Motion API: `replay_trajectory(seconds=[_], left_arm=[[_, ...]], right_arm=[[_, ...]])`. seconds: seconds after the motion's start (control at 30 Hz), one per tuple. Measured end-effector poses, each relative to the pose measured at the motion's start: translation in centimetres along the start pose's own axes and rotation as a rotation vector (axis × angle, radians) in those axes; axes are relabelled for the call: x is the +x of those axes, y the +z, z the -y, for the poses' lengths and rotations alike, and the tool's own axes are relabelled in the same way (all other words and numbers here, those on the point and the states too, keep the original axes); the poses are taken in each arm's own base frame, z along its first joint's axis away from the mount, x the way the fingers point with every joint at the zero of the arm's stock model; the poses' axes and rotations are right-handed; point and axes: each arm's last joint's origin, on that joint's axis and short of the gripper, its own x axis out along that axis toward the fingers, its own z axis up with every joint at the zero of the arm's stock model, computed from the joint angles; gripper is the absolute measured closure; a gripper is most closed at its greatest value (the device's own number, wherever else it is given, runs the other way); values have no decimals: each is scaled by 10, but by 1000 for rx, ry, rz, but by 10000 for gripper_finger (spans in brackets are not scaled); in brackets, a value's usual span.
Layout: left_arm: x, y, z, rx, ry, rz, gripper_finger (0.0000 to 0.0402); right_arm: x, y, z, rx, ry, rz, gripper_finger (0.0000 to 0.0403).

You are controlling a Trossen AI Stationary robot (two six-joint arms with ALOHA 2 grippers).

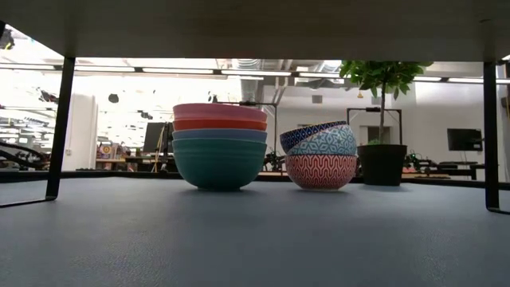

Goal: Place and stack bowls onto a shelf
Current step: Put the light blue patterned bowl on the shelf

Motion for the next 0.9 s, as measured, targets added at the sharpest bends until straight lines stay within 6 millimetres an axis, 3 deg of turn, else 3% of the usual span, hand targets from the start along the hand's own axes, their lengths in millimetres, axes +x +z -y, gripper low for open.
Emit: replay_trajectory(seconds=[0.2, 0.3, 0.53, 0.77, 0.9], left_arm=[[-9, -43, 14, -16, 92, -83, 401], [-7, -53, 21, 7, 86, -79, 401], [-7, -53, 20, 126, 166, 31, 401], [9, -59, 16, 177, 190, -67, 401], [-8, -59, 7, 126, 171, -49, 401]], right_arm=[[0, 0, 0, -21, 0, 1, 154], [0, 0, 0, -22, -3, 16, 154], [0, 1, 0, -21, -5, 31, 154], [0, 1, 0, -21, -4, 31, 154], [0, 1, 0, -22, -4, 31, 154]])
